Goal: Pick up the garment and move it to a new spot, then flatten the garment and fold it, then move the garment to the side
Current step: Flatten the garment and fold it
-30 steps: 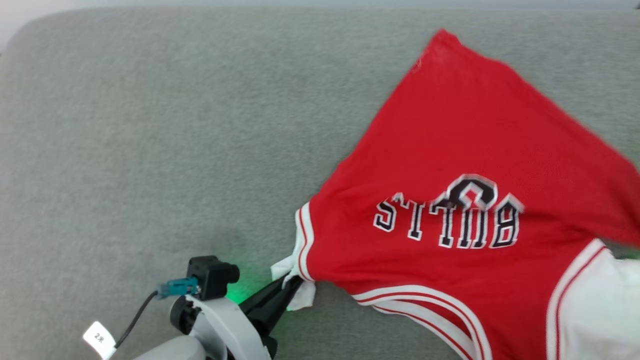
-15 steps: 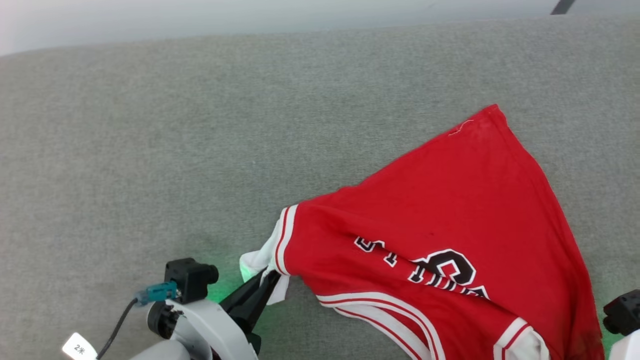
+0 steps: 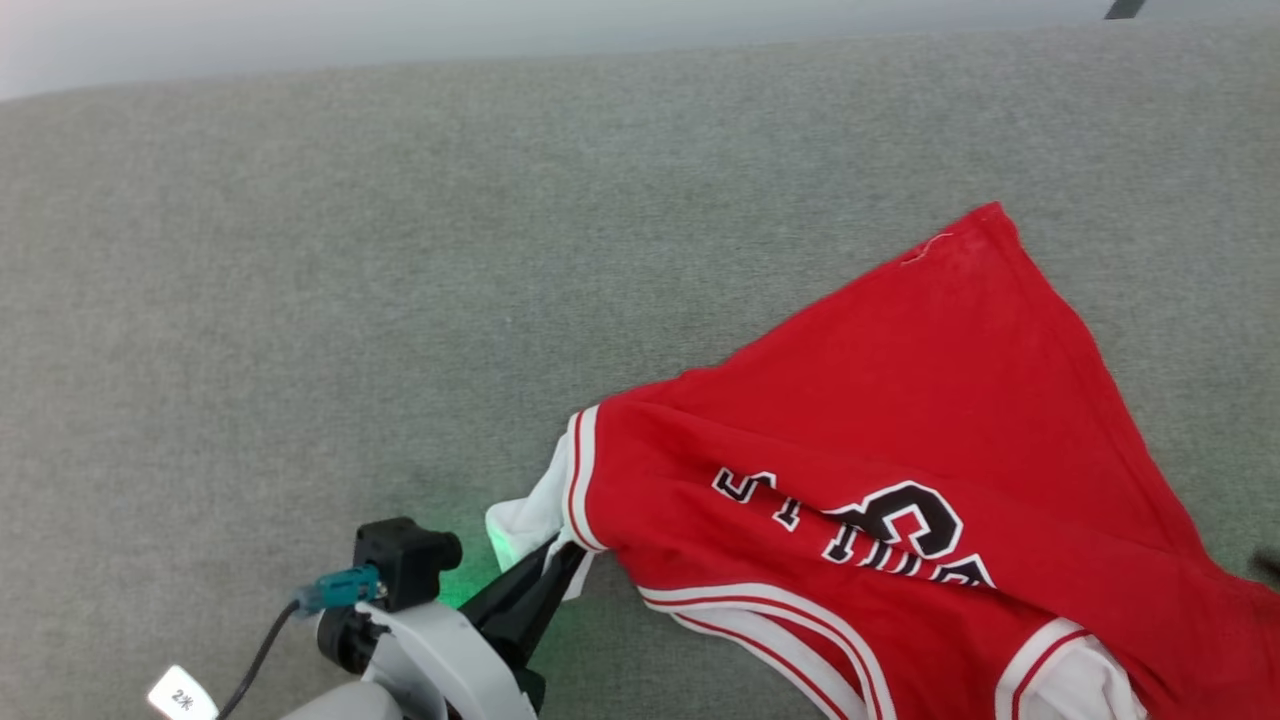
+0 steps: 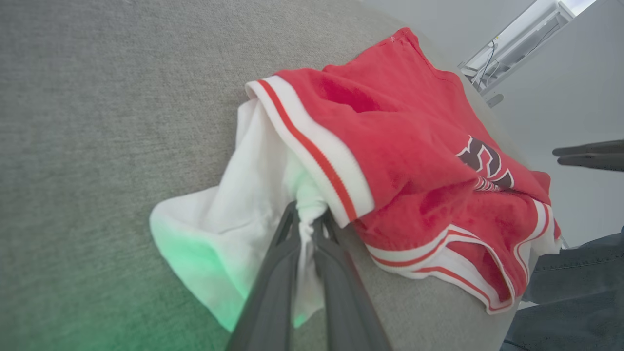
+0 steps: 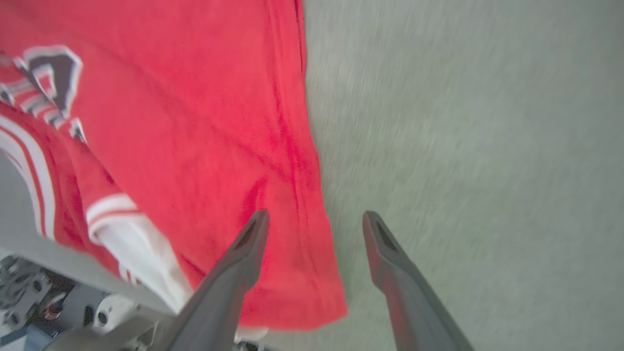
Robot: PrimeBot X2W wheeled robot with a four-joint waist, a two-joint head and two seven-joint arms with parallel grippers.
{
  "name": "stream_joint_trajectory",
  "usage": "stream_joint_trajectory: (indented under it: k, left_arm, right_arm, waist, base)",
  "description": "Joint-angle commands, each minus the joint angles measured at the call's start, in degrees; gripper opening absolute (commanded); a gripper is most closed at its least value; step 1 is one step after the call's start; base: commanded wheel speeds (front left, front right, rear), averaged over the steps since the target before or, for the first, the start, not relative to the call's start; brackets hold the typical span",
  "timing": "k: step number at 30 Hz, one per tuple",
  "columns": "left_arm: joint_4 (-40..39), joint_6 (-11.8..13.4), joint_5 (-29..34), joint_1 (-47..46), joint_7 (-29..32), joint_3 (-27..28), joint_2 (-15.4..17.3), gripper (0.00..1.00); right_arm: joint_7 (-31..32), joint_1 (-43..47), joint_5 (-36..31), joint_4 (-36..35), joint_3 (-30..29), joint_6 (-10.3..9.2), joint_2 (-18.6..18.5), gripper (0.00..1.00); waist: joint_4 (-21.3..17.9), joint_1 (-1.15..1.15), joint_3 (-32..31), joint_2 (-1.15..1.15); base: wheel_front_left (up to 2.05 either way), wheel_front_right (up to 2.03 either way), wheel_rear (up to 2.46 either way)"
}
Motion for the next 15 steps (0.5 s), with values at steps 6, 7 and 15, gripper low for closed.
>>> stream_joint_trajectory:
  k: [6,7,15]
  left_arm:
    - [0.93,-0.75,1.3,-2.19,0.43,-0.66,-1.99,0.0]
    - [1.09,-0.83,1.5,-2.58,0.57,-0.82,-2.38,0.0]
    - [3.42,-2.92,3.02,-7.4,1.73,-1.57,-6.01,0.0]
  right_arm:
    - [-2.28,-12.81,-9.25,-0.72,-2.53,-0.05,3.56,1.0]
    - [-2.42,-15.76,-10.24,0.1,-0.83,-0.05,4.8,1.0]
    - [-2.5,-39.25,-16.03,17.46,12.68,-0.05,11.77,1.0]
  waist:
    - [2.97,0.0,1.64,0.0]
    - [3.42,0.0,2.06,0.0]
    - [7.66,0.0,7.7,0.0]
  base:
    - [0.0,0.0,0.0]
    - [0.0,0.0,0.0]
    - [0.0,0.0,0.0]
